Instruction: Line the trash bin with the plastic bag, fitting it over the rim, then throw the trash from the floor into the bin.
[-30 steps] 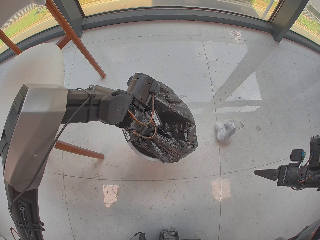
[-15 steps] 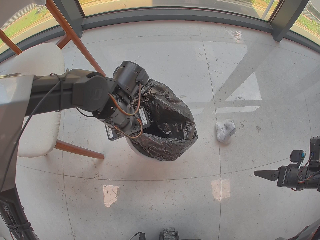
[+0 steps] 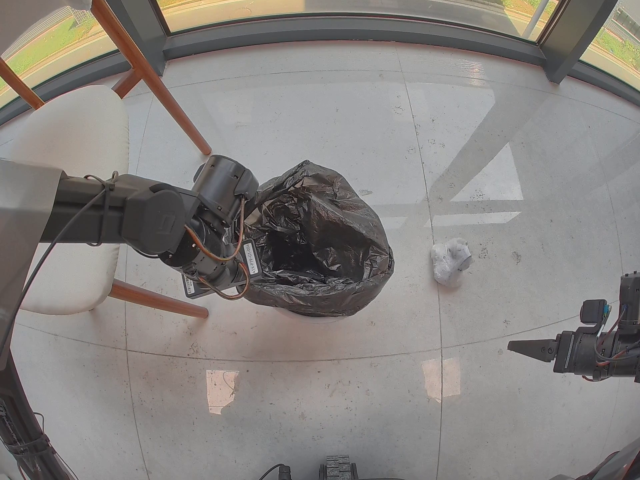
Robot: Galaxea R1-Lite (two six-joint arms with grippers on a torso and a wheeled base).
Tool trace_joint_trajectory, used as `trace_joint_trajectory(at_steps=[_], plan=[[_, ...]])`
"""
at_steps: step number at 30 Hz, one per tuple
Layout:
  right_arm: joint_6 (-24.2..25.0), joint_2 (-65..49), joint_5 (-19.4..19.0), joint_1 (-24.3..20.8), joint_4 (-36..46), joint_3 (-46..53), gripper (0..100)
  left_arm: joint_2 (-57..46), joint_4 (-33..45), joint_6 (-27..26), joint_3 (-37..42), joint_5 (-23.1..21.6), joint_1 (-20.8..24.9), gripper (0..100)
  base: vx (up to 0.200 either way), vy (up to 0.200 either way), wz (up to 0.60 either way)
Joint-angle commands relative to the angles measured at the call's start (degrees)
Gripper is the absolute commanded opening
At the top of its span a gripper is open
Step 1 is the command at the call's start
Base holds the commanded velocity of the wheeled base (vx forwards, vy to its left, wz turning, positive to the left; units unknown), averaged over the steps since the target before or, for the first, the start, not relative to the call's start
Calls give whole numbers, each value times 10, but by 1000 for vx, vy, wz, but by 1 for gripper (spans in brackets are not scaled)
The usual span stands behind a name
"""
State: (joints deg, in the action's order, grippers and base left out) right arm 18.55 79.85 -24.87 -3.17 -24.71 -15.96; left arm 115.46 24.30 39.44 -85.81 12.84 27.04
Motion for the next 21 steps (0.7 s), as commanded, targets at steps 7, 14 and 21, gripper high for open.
trace_joint_trajectory(at_steps=[7,14,21], plan=[[0,1,0,0,-1,1,100,0,-21,-41,71,7,-23,100,0,0,0],[1,0,0,1,0,2,100,27,-105,-52,103,9,-26,100,0,0,0],[1,-1,0,1,0,2,100,42,-108,-54,116,18,-30,100,0,0,0]])
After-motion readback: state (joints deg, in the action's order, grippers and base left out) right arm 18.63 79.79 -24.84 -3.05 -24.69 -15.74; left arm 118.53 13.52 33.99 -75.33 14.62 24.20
